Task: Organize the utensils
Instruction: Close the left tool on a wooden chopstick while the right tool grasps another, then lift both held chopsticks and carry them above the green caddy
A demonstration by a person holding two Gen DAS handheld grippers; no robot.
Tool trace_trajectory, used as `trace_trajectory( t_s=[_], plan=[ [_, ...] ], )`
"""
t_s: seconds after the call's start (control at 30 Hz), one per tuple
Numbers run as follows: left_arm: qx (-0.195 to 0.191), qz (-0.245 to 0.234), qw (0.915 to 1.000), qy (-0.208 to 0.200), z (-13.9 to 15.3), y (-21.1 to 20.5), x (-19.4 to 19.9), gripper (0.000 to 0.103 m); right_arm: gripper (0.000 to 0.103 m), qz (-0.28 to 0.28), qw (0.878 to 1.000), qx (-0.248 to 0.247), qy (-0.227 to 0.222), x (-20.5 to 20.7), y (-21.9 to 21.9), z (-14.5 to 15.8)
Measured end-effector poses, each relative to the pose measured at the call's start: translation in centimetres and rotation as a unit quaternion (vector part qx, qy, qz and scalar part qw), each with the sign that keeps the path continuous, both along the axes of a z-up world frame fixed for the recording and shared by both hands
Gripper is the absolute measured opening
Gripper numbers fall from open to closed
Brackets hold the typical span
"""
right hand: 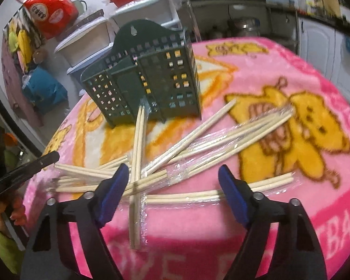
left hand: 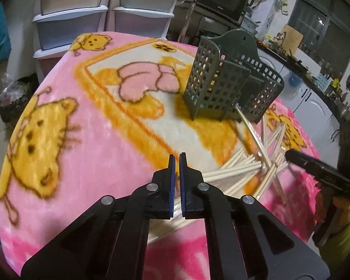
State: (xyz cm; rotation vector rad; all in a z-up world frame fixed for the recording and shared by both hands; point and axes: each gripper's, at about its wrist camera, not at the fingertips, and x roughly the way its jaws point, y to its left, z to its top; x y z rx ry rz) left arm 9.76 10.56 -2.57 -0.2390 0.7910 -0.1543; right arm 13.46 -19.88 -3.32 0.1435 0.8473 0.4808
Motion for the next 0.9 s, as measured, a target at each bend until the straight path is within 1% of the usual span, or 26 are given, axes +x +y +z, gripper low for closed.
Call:
trace_trajectory(
  t_s=[0.07,0.17,0.27,0.3,0.37,0.43,0.6,0.67,0.8,0.9],
  plan=[
    [-0.005,0.0,1.0,-0.002,0.3,0.2,0.3,0.002,0.058,0.007,1.0,0.008,0.012,0.2,0.2,-0.3],
    [-0.008,0.0,1.0,-0.005,0.7,0.2,0.8,0.002,0.048,0.013,0.999,0.025,0.027,0.6,0.3,-0.5],
    [-0.01,-0.001,0.9999,-0.009,1.2,0.2,1.2,0.002,0.027,0.02,0.999,0.032,0.03,1.0,0.6,-0.5],
    [-0.012,-0.001,0.9999,-0.011,1.4,0.3,1.4,0.002,0.024,0.023,0.999,0.034,0.03,1.1,0.7,-0.5],
    [-0.016,-0.002,0.9998,-0.015,1.8,0.3,1.6,0.001,0.01,0.03,0.998,0.04,0.026,1.3,0.7,-0.3],
    [-0.018,-0.001,0.9996,-0.021,2.2,0.3,1.7,0.001,0.004,0.039,0.998,0.048,0.024,1.3,0.8,0.1],
    [-0.028,-0.001,0.9989,-0.037,3.6,0.1,2.1,0.0,0.003,0.06,0.995,0.073,0.009,1.2,1.0,1.6],
    [-0.033,-0.003,0.9982,-0.049,4.5,-0.1,2.2,0.0,0.003,0.068,0.994,0.082,0.005,1.1,1.0,2.3],
    [-0.033,-0.01,0.9969,-0.071,6.4,-0.9,2.4,0.0,0.002,0.086,0.991,0.099,-0.015,0.7,1.1,4.7],
    [-0.031,-0.02,0.995,-0.093,8.4,-1.8,2.4,0.0,0.002,0.1,0.989,0.105,-0.033,0.5,1.3,6.6]
  ],
)
